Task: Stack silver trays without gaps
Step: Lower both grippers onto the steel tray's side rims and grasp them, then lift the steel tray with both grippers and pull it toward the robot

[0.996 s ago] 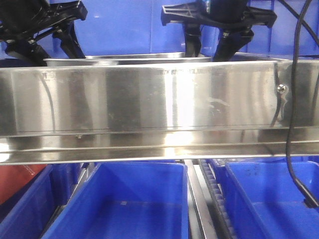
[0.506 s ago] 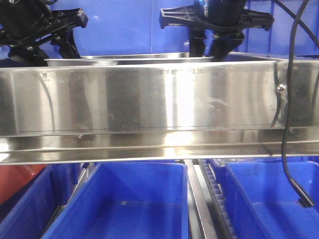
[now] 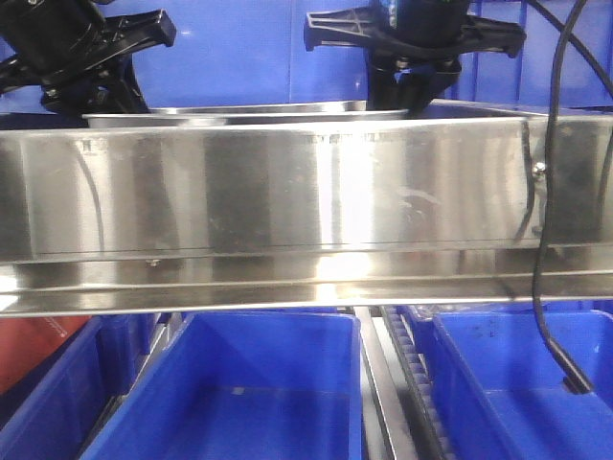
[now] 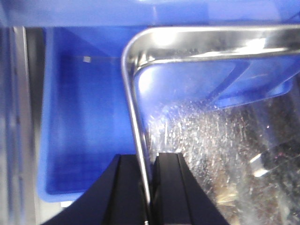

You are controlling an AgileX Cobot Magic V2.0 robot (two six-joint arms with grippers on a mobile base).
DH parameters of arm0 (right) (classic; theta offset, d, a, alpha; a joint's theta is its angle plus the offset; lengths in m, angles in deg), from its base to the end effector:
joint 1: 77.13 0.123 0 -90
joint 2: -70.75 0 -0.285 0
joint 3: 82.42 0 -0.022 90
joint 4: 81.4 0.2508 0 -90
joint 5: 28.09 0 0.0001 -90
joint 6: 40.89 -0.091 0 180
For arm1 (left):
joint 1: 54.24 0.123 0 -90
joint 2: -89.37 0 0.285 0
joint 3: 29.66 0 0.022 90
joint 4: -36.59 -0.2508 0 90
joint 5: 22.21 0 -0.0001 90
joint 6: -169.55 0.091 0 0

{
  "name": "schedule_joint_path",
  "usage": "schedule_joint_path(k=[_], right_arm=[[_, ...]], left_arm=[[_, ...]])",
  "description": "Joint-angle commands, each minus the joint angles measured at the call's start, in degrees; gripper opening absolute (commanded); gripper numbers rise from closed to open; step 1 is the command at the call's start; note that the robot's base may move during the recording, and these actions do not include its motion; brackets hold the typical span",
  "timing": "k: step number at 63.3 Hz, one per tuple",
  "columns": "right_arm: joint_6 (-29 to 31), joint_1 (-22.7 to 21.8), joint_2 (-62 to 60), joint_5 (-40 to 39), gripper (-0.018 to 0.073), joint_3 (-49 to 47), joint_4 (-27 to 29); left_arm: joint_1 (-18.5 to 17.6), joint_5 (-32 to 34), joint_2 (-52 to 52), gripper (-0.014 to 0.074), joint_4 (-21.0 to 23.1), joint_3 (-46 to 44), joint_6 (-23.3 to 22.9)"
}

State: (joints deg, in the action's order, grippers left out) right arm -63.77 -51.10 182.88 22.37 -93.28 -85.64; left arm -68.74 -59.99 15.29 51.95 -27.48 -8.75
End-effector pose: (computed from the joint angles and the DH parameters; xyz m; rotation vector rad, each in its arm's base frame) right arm 0.3623 0.1712 0.2796 -0.1166 2.6555 0.1937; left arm 0.3593 -0.1082 0.2666 0.1539 2.5482 -0.3786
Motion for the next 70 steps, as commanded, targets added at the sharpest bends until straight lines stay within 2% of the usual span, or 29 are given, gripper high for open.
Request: schedule_joint_path(k=[1, 22, 40, 48, 70], right_arm=[[1.35, -0.07, -0.17, 2.57, -0.0057, 0.07, -3.15], [-1.63, 0.43, -5.1, 1.78, -0.0057, 0.07, -4.17], [-8.72, 5.67, -10.58, 1.62, -0.0057, 0.07, -14.85], [-11.59, 8.19, -12.65, 1.15, -0.0057, 0.07, -17.61], [-12.91, 9.28, -17.72, 0.54, -0.0057, 0.07, -18.14]], left_arm=[[-0.21, -0.95, -0.37, -0.0015, 0.02, -0.07, 0.62], [-0.21, -0.38, -6.76, -0.0015, -0.61, -0.07, 0.53], [-0.46, 1.1, -14.1, -0.0015, -0.72, -0.07, -0.76], [-1.04, 1.72, -18.0, -0.0015, -0.76, -0.07, -0.86], [-5.27, 2.74, -25.85, -0.0016, -1.81, -0.07, -2.17]])
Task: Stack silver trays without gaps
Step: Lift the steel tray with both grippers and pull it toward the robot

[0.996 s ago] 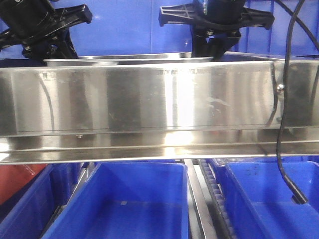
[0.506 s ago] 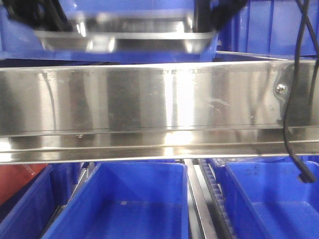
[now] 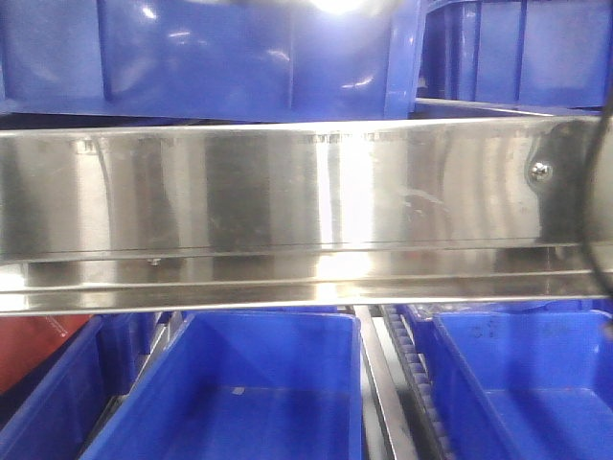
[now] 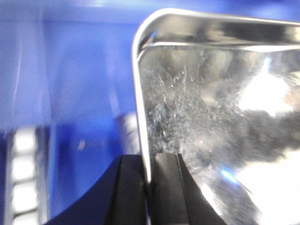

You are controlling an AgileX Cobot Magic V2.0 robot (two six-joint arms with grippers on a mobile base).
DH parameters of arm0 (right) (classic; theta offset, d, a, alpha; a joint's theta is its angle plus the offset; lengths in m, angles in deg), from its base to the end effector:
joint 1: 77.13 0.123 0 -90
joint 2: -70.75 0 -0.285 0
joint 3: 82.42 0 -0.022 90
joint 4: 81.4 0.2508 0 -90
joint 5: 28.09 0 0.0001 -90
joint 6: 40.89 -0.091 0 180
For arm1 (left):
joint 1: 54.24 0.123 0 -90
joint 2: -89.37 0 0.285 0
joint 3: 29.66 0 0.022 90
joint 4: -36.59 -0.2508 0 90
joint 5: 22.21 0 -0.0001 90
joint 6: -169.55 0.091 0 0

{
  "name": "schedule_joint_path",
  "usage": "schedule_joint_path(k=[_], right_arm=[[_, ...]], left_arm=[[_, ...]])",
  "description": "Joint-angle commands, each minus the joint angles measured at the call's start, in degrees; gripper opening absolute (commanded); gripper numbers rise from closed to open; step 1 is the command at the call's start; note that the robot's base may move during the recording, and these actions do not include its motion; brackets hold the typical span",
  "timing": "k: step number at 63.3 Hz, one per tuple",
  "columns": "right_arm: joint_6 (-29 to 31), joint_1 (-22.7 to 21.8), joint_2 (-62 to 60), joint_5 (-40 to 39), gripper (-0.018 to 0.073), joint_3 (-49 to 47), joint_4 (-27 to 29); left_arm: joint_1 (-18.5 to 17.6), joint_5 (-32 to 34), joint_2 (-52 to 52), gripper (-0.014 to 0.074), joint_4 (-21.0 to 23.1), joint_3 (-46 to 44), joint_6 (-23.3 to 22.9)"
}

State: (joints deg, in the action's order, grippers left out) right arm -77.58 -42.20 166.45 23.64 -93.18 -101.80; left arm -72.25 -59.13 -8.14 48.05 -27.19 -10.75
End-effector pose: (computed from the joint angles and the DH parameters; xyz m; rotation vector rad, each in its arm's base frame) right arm 0.2915 0.1732 0.3888 -0.0927 2.3221 0.1902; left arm 0.2703 -0.0993 0.4024 0.2304 2.1282 -0.4104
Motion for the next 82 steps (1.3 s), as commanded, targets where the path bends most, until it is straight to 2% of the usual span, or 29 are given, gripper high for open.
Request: schedule_joint_path(k=[1, 15, 32, 51, 66, 82], right_arm=[[0.9, 0.48, -1.49, -0.73, -0.0057, -0.03, -1.97], [0.9, 0.41, -3.83, -3.45, -0.0057, -0.03, -1.81], [0.9, 2.19, -4.56, -2.79, -0.0057, -0.03, -1.58], [0.86, 4.02, -5.16, -5.2, -0.0057, -0.03, -6.56], [0.86, 4.02, -5.29, -10.8, -0.0057, -0.03, -8.51], [0.86, 4.02, -5.29, -21.48, -0.0057, -0.03, -13.31]], left_arm=[[-1.89, 1.88, -2.57, -0.0016, 2.09, -0.37, -0.17], [-1.99, 2.25, -3.35, -0.0016, -0.35, -0.37, -0.17], [-1.99, 2.05, -4.0, -0.0016, -0.15, -0.37, -0.17], [-1.99, 3.95, -5.55, -0.0016, -0.15, -0.37, -0.39], [-1.99, 11.06, -5.55, -0.0016, -0.26, -0.37, -0.39], [-1.99, 17.5, -5.55, -0.0016, -0.26, -0.37, -0.39]])
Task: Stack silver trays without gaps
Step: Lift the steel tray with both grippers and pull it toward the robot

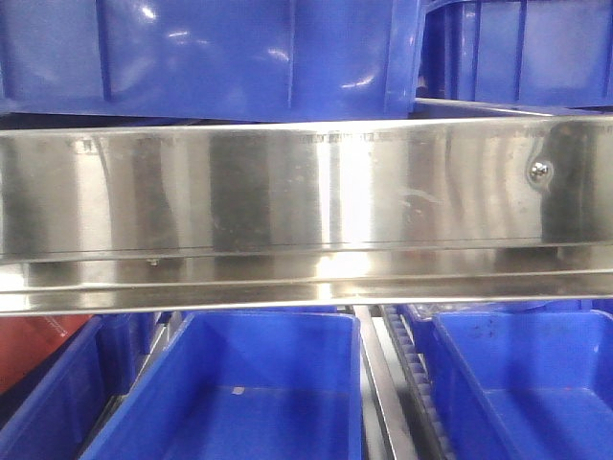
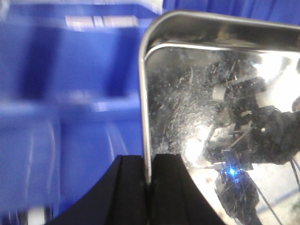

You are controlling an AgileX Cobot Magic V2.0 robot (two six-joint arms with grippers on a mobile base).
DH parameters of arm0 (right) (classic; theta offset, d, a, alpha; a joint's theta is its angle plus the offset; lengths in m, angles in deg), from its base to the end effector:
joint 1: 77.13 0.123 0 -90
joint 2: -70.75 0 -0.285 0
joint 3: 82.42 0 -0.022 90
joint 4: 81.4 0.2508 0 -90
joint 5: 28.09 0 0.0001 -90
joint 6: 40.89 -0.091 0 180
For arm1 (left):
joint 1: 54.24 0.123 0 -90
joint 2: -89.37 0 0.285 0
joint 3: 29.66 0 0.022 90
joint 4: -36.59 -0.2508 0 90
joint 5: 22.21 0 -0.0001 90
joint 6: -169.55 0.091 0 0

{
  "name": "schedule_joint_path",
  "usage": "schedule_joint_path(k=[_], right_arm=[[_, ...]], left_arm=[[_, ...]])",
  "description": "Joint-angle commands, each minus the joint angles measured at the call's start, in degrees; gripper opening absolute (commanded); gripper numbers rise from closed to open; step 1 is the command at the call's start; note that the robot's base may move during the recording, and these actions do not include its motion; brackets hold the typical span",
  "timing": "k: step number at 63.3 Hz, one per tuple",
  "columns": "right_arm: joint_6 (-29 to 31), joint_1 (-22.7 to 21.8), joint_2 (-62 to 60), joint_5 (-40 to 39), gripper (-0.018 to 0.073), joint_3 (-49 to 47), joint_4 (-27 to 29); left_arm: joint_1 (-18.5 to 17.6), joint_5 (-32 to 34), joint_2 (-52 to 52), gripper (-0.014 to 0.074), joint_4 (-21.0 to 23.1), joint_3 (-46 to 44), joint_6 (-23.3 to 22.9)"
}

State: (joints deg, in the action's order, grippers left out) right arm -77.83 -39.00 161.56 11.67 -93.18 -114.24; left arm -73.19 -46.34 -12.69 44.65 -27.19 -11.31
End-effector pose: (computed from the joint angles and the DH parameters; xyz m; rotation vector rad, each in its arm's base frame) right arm 0.2748 0.1755 0.4368 -0.2516 1.9677 0.1961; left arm 0.2556 -0.0933 0.4426 0.2125 1.8253 -0.3864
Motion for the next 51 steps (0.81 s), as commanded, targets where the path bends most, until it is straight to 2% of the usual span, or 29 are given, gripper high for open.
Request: schedule_joint_path(k=[1, 15, 51], right_arm=[[1.11, 0.82, -0.39, -9.8, -0.0057, -0.03, -1.01], [1.11, 0.82, -0.39, -14.83, -0.0057, -0.03, -1.13], [1.11, 0.82, -0.39, -16.74, -0.0057, -0.03, -1.13]], left_arm=[[-1.04, 4.77, -1.01, -0.0016, 3.14, -0.37, 0.17], [-1.04, 5.33, -1.01, -0.0016, 3.14, -0.37, 0.17], [-1.04, 5.45, -1.01, -0.0016, 3.14, -0.37, 0.17]])
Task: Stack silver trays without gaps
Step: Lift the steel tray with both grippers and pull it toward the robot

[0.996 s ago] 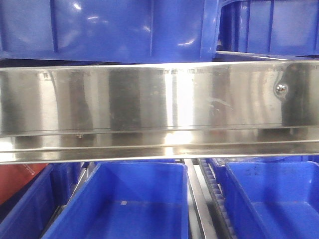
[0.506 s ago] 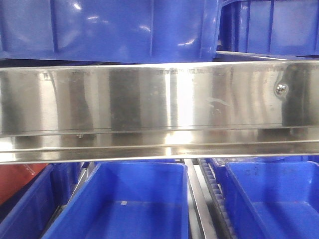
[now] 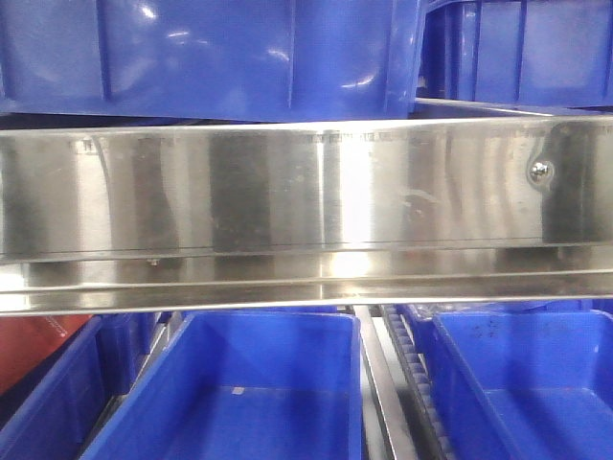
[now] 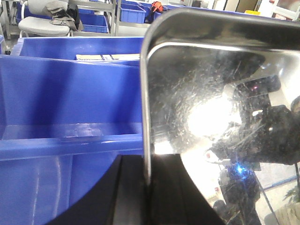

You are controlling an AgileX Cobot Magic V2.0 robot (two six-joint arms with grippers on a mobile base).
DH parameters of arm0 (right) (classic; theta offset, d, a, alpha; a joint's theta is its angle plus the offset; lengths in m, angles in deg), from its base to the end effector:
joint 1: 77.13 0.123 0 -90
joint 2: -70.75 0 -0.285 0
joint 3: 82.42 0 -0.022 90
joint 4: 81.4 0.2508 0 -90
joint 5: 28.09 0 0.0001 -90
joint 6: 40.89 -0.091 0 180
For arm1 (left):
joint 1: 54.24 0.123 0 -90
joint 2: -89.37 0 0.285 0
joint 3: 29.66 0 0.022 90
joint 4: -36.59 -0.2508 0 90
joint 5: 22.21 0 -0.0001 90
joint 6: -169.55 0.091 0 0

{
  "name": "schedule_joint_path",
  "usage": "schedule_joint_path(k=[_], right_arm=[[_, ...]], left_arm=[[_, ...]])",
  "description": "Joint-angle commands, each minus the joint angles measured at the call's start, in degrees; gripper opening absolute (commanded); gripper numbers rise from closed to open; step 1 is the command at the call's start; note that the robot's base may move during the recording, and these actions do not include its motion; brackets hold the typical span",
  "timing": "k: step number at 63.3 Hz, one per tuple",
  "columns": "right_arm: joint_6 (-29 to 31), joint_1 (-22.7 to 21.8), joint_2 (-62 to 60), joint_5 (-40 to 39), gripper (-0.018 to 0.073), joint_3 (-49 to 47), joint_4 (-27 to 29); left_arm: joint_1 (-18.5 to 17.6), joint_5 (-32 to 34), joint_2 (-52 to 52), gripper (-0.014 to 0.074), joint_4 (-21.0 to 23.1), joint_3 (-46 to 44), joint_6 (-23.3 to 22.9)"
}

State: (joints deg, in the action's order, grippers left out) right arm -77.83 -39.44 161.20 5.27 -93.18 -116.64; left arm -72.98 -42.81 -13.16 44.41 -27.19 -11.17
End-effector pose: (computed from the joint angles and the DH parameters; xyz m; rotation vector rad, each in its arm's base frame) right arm 0.2765 0.1771 0.4478 -0.2897 1.8512 0.2269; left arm 0.2549 -0.0911 0.4502 0.1998 1.7557 -0.3823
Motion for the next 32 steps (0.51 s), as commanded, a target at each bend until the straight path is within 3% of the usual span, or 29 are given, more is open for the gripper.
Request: schedule_joint_path(k=[1, 32], right_arm=[[1.11, 1.26, -0.03, -10.43, -0.0057, -0.03, 1.27], [1.11, 1.26, -0.03, -11.97, -0.0057, -0.03, 1.27]], left_arm=[[-1.26, 1.92, -0.53, -0.0016, 3.38, -0.37, 0.04], [-1.26, 1.92, -0.53, -0.0016, 3.38, -0.37, 0.04]])
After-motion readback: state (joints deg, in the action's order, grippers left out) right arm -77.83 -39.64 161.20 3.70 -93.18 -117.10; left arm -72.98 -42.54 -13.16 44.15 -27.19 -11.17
